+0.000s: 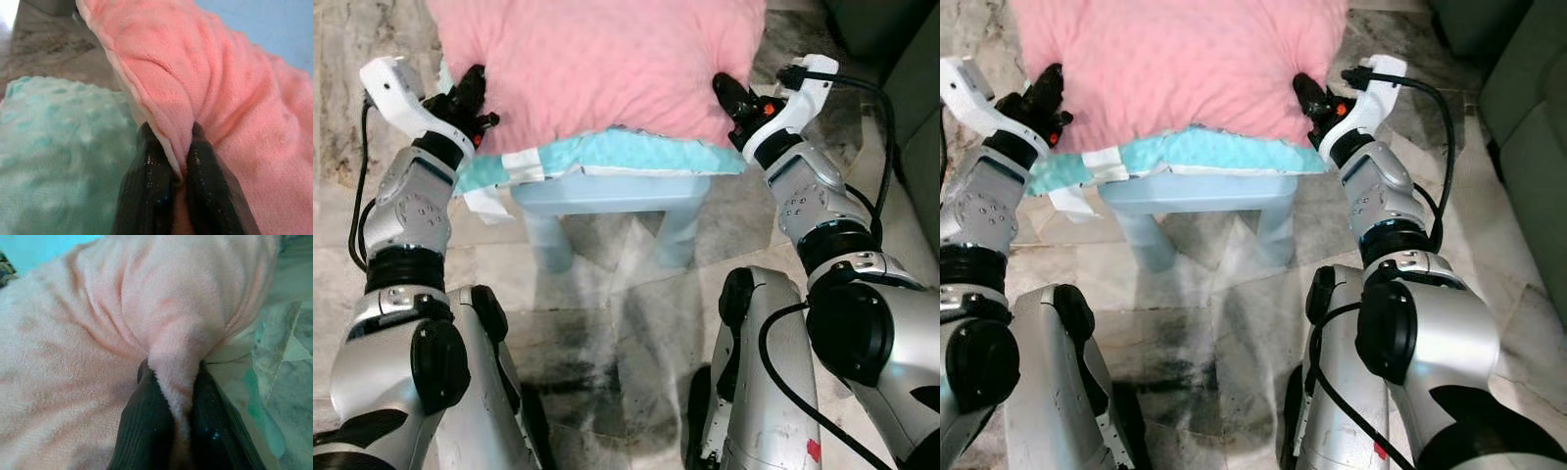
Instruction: Move the pillow to the sofa
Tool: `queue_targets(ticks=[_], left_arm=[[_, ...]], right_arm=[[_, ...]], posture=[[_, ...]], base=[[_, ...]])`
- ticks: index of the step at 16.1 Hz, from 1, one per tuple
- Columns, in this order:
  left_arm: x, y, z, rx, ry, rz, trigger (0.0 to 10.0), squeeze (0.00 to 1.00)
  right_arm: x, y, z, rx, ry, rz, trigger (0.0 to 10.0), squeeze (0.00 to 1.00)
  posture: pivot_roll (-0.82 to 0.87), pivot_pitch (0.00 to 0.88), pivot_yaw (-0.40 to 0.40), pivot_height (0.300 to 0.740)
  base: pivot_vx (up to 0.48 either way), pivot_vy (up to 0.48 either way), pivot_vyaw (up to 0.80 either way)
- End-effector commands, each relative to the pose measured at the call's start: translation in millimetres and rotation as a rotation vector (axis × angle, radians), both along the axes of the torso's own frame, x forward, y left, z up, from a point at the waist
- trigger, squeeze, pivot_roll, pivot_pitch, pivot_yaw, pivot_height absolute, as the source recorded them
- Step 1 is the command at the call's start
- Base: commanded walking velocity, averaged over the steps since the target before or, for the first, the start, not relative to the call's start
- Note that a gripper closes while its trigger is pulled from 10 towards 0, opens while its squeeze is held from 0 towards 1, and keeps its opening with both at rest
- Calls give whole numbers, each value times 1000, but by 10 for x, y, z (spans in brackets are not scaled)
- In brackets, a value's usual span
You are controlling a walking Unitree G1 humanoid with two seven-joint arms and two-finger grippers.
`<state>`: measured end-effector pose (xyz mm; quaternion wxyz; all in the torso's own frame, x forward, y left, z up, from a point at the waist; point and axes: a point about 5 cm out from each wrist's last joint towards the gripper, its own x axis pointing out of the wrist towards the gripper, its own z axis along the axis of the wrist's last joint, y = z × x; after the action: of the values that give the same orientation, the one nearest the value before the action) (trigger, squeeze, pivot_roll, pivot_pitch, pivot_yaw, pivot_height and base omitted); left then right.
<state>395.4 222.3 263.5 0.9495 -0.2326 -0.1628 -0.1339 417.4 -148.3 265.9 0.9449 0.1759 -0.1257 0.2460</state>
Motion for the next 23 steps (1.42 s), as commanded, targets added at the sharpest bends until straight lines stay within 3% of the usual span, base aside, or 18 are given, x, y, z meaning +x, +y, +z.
queue_targets(ticks=[1,3,6,8,9,10,11,12,13,15,18,21,23], left_arm=[[-28,16,-65,9,2,18,0,0],[-83,-37,-226,27,16,20,0,0],[-181,-109,-469,89,17,103,0,0],[-361,-170,-631,129,-10,197,0,0],[-405,-216,-698,145,1,206,4471,0],[-438,-255,-770,186,12,208,10000,0],[-485,-287,-860,196,39,215,10000,0],[-529,-343,-974,194,81,219,10000,0],[-566,-398,-1061,202,110,212,10000,0],[-691,-616,-1218,257,139,167,10000,0],[-830,-694,-1325,312,161,149,10000,0],[-955,-685,-1427,347,194,136,10000,0],[-936,-631,-1423,341,208,162,10000,0]], right_arm=[[-13,84,45,-37,-38,38,0,0],[-43,141,76,-74,-93,58,0,0],[-120,183,-60,-127,-145,45,0,0],[-274,173,-250,-118,-167,-16,0,0],[-336,164,-320,-118,-170,-37,0,0],[-388,146,-398,-131,-162,-76,0,0],[-476,142,-490,-168,-169,-104,314,0],[-562,124,-616,-187,-146,-145,7569,0],[-630,107,-713,-230,-134,-186,10000,0],[-780,59,-884,-288,-66,-283,10000,0],[-876,-30,-944,-334,-28,-373,10000,0],[-959,-65,-996,-336,3,-404,10000,0],[-964,-30,-975,-339,5,-412,10000,0]], posture=[[-31,191,-26,346],[-46,126,-22,346],[-60,30,-21,346],[-65,0,-27,346],[-69,0,-29,346],[-72,0,-32,346],[-80,0,-29,346],[-94,0,-26,346],[-95,0,-26,346],[-109,0,-20,346],[-117,0,-3,346],[-115,0,6,346],[-117,0,7,346]], base=[[0,0,0],[0,0,0],[0,0,0],[0,0,0],[0,0,0],[0,0,0],[0,0,0],[0,0,0],[0,0,0],[0,0,0],[0,0,0],[0,0,0],[0,0,0]])
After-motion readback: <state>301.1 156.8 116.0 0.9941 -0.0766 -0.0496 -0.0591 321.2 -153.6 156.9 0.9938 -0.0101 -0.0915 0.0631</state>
